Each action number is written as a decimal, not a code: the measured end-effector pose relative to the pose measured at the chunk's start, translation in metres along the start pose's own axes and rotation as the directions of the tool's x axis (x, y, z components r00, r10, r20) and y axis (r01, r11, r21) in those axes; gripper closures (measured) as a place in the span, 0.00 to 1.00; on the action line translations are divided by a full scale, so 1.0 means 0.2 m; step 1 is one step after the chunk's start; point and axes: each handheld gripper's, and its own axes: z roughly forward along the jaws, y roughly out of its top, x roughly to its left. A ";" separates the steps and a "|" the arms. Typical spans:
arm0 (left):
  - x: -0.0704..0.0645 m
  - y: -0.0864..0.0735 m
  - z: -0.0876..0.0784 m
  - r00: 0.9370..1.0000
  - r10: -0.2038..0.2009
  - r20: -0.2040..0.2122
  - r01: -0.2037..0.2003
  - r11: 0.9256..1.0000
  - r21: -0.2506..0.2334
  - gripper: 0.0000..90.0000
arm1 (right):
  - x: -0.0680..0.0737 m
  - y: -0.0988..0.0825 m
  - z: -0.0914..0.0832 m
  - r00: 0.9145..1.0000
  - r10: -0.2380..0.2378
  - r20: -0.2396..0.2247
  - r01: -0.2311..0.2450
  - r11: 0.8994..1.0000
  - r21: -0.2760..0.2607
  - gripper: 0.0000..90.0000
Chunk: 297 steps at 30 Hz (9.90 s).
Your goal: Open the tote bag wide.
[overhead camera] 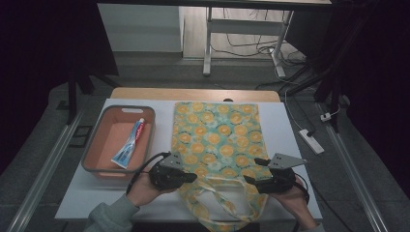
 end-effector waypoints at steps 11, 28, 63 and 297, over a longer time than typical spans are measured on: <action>0.07 -0.02 -0.10 0.997 -0.057 -0.050 0.054 0.996 -0.065 0.98 | 0.26 0.04 0.04 0.986 -0.081 -0.144 0.098 0.989 0.114 0.18; 0.14 -0.04 -0.13 0.992 -0.107 -0.065 0.101 0.991 -0.086 0.98 | 0.32 -0.12 0.28 0.984 -0.109 -0.142 0.153 0.925 0.349 0.29; 0.21 0.01 -0.32 0.977 -0.152 -0.152 0.121 0.974 -0.192 0.98 | 0.20 0.43 -0.14 0.982 -0.186 -0.023 0.182 0.976 -0.119 0.98; 0.32 0.07 -0.08 0.976 -0.088 -0.200 0.091 0.996 0.005 0.97 | 0.22 0.06 -0.15 0.999 0.038 0.034 -0.043 0.987 0.154 0.50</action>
